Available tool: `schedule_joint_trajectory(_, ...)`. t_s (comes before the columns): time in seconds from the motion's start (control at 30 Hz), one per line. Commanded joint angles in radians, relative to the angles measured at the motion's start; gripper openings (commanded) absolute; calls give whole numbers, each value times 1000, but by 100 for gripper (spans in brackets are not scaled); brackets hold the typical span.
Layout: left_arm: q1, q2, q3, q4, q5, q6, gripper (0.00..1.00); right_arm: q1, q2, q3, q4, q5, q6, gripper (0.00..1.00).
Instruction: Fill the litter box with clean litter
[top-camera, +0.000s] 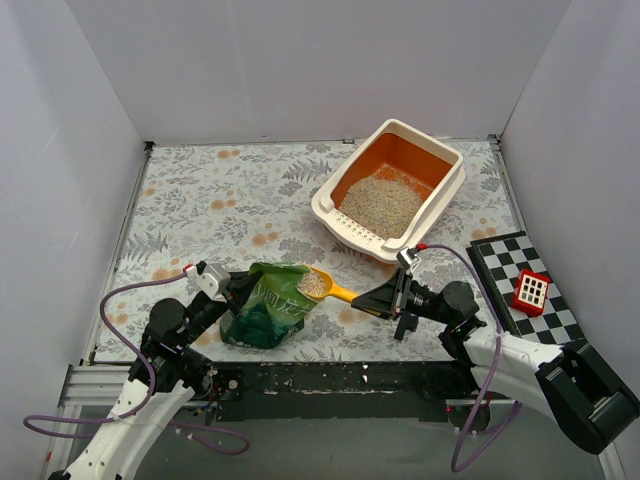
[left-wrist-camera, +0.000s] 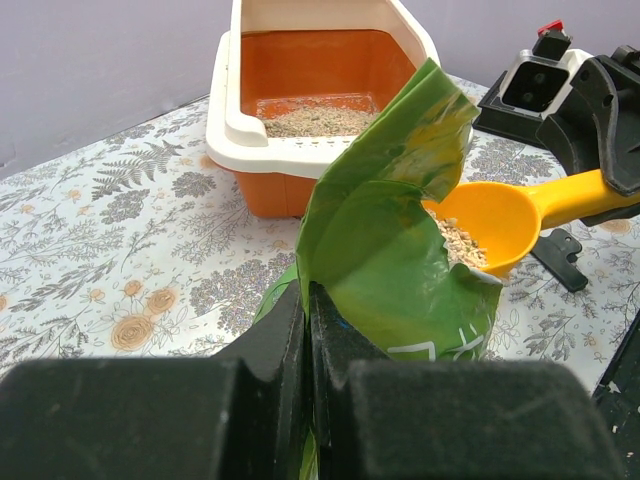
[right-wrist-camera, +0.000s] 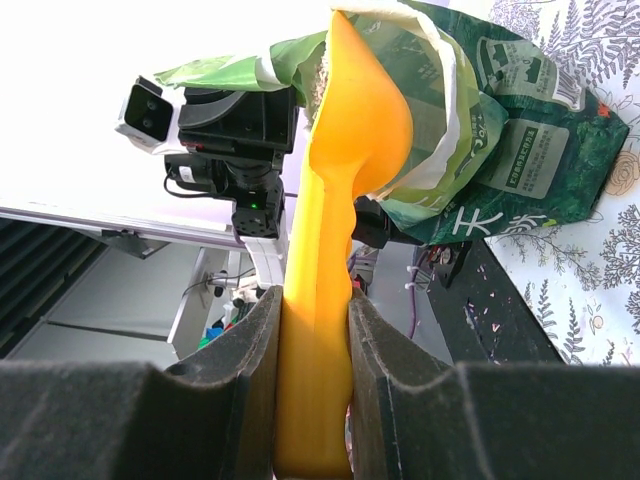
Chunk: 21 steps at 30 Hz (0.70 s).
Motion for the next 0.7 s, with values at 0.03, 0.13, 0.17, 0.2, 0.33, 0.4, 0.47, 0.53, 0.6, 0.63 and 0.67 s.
schedule_joint_trajectory(0.03,-1,-18,8,28,-9,1,0,-6,-60,-31,79,40,7,1)
schedule_joint_trajectory(0.13,-1,-21,9,28,-12,2,0,-6,-81,-85,36,43,0,1)
schedule_joint_trajectory(0.17,-1,-21,8,28,-12,2,0,-6,-90,-94,24,45,-3,1)
schedule_joint_trajectory(0.2,-1,-24,9,28,-14,2,0,-6,-103,-106,6,48,-4,1)
schedule_joint_trajectory(0.33,-1,-24,8,28,-14,2,0,-6,-156,-128,-85,66,-24,1)
schedule_joint_trajectory(0.4,-1,-24,8,31,-12,2,0,-6,-185,-134,-114,73,-32,1)
schedule_joint_trajectory(0.47,-1,-24,8,29,-12,1,0,-6,-210,-141,-139,79,-35,1)
schedule_joint_trajectory(0.53,-1,-24,8,29,-12,2,0,-6,-230,-151,-153,82,-33,1)
schedule_joint_trajectory(0.6,-1,-25,8,29,-12,-1,0,-6,-256,-161,-182,89,-35,1)
schedule_joint_trajectory(0.63,-1,-24,8,31,-12,-1,0,-6,-274,-168,-197,94,-33,1)
schedule_joint_trajectory(0.67,-1,-24,6,31,-12,1,0,-6,-293,-172,-215,99,-33,1)
